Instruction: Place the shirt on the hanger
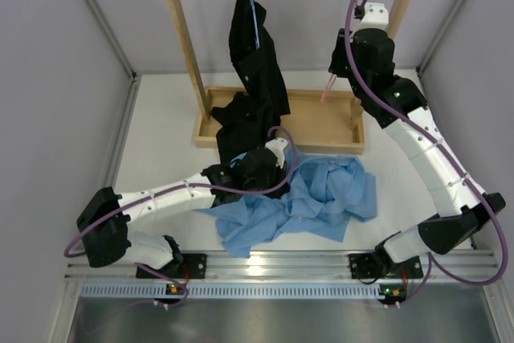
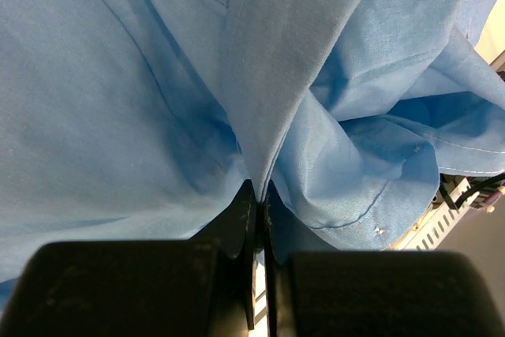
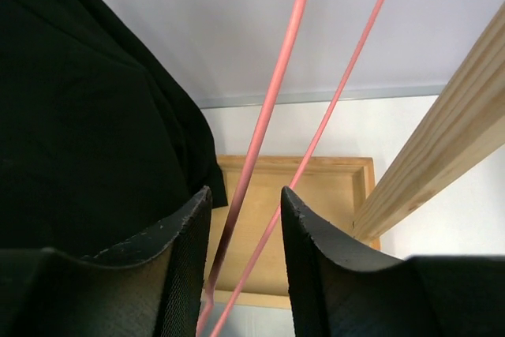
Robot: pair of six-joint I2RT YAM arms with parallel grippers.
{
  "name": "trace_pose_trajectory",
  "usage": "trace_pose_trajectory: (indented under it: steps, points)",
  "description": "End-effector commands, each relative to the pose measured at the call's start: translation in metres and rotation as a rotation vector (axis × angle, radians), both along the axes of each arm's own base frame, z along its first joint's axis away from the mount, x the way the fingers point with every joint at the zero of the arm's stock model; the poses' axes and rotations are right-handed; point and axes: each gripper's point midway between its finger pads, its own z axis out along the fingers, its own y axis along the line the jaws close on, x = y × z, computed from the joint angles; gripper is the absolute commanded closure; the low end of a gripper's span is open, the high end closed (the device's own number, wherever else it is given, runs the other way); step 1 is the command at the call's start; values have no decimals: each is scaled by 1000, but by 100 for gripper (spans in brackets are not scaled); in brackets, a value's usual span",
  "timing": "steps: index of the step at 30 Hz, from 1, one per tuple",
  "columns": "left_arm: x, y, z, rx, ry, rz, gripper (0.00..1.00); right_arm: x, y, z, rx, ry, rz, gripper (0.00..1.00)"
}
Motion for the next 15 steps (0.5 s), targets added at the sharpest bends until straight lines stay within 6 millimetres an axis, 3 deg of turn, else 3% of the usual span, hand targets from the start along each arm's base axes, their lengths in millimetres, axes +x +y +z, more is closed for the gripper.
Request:
trace_pose_trajectory:
  steps: [1,4,15]
  points:
    - [1,-10,10,-53,-23,-12,100,-2,-12,11,23,-38,-14,64]
    - [1,-10,9,-53,-20,-10,100,-8,-19,12,25,-41,-4,74]
    - [-2,-12,12,-72,-10,-26,100,-20,-41,3,-8,-27,40,90]
